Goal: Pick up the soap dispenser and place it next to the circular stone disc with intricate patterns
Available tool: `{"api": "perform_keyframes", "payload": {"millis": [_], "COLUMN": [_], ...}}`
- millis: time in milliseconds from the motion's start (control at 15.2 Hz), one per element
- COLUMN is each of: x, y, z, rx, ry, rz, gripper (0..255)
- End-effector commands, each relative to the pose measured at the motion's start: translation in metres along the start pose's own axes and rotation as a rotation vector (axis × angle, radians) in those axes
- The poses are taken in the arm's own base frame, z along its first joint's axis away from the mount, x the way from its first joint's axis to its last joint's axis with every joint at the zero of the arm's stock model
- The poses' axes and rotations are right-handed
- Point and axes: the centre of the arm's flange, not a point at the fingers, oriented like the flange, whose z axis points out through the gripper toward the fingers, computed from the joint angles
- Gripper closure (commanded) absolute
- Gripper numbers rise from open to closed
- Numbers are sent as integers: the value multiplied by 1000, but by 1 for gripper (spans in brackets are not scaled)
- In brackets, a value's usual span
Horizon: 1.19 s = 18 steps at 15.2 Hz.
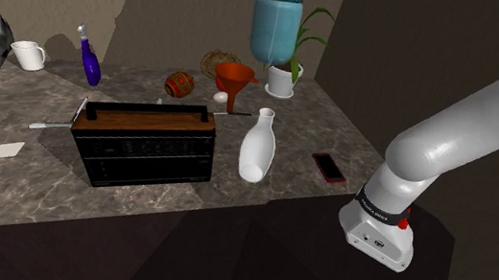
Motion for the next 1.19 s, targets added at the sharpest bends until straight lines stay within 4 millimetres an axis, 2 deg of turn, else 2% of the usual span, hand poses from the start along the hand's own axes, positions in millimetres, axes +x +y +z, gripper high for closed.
{"api": "perform_keyframes", "payload": {"millis": [0, 132, 1122], "x": [4, 6, 148], "y": [0, 0, 55], "z": [-11, -17, 109], "rx": [0, 0, 0], "ry": [1, 1, 1], "rz": [0, 0, 0], "gripper": [255, 255, 255]}}
